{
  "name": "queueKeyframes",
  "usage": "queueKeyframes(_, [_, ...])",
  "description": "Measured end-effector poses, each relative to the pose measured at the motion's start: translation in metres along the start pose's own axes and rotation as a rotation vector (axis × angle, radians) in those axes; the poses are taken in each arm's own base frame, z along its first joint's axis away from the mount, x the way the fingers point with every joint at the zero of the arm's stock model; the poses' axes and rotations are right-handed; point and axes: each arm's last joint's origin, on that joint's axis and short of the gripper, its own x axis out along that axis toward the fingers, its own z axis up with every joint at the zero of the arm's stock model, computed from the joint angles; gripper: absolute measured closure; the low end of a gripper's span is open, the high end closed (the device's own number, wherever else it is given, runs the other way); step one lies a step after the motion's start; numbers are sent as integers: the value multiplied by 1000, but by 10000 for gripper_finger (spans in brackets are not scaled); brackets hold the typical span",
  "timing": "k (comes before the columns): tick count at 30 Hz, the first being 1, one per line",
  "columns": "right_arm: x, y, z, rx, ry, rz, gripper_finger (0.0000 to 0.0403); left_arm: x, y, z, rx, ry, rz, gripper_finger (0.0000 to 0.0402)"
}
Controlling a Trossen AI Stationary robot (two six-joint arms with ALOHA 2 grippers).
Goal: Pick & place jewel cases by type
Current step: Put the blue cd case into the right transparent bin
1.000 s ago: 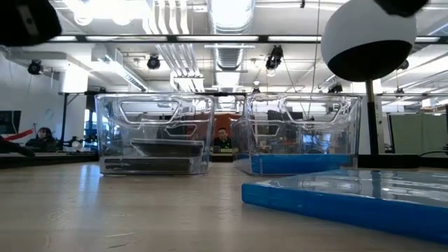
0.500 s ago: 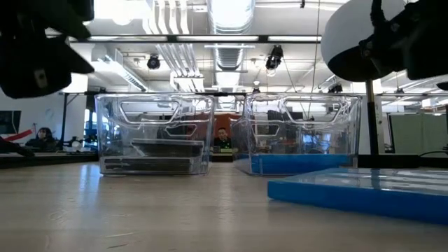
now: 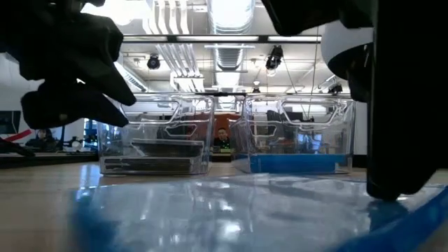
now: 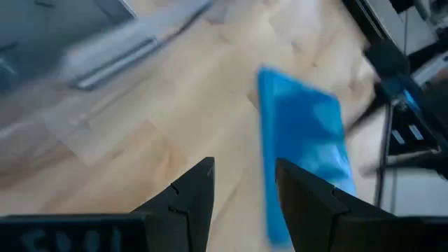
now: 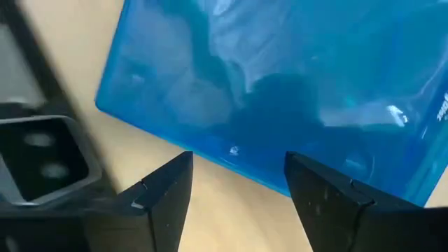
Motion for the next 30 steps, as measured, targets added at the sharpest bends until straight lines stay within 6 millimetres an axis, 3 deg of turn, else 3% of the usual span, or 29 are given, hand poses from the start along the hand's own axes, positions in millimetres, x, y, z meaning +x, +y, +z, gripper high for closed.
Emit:
queueKeyframes(5, [-1,6,6,81,-31,71,179,3,1,0,-1,40,-1,268])
queueKeyframes(9, [-14,6,10,191,-105,72,179,6,0,-5,17,134,-35,268])
queueKeyframes(14, [-43,6,13,485,-178,124,179,14,-4,-9,49,171,-115,268])
queueKeyframes(17, [-46,1,3,747,-133,86,179,22,-4,-10,41,162,-139,268])
queueKeyframes(20, [-38,7,-14,941,-84,145,179,32,-3,-14,48,192,-173,268])
queueKeyframes(24, [-17,13,-35,1028,-68,147,179,44,-1,-22,82,250,-192,268])
queueKeyframes(30, [7,9,-27,1050,-89,119,179,60,-1,-34,123,336,-193,268])
